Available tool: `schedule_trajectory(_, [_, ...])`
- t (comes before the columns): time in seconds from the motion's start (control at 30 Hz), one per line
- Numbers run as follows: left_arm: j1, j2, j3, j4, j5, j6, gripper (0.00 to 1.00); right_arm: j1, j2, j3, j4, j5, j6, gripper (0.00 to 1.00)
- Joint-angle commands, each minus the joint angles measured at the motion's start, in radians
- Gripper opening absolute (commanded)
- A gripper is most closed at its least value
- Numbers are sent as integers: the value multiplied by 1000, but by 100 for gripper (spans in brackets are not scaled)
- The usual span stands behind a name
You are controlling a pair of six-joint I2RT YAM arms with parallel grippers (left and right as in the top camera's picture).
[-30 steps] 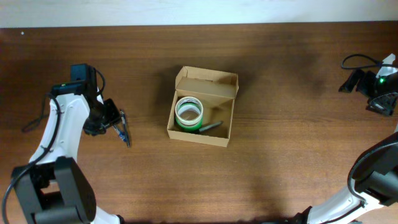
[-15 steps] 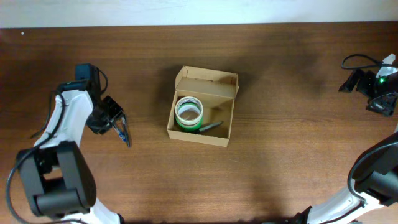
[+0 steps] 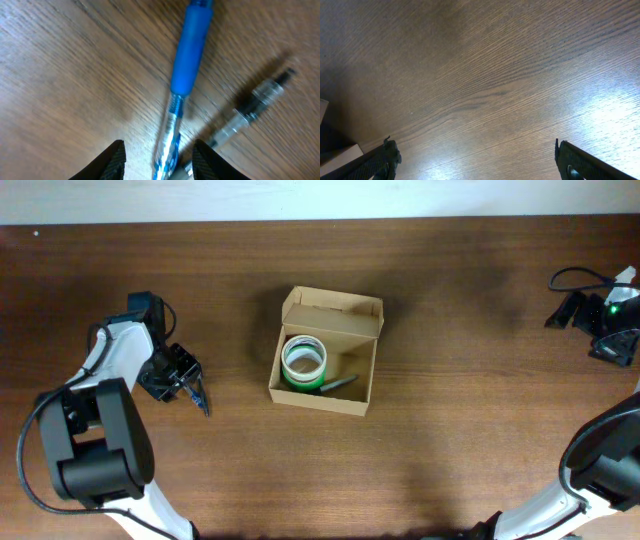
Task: Pack container
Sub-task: 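Move the left gripper back and grasp the blue pen, then carry the blue pen into the box and lower it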
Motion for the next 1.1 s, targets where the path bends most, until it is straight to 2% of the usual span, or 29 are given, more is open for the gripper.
schedule_trajectory(0.0, [8,40,-6,15,-17,-10,44,5,1,0,0,13,2,99])
schedule_trajectory(0.17, [8,51,-6,37,-17,-10,43,5,1,0,0,13,2,99])
schedule_trajectory(0.3, [8,51,-6,45,-16,-10,22,5,1,0,0,13,2,99])
schedule_trajectory(0.37, [9,51,-6,49,-17,-10,3,5,1,1,0,13,2,99])
schedule_trajectory(0.47, [9,51,-2,50,-17,3,2,5,1,1,0,13,2,99])
schedule_trajectory(0.67, [8,38,126,-24,39,325,2,5,1,1,0,13,2,99])
schedule_trajectory(0.9, [-16,-40,463,-251,42,756,2,5,1,1,0,13,2,99])
schedule_trajectory(1.07, [-107,-155,664,-304,33,1029,2,5,1,0,0,13,2,99])
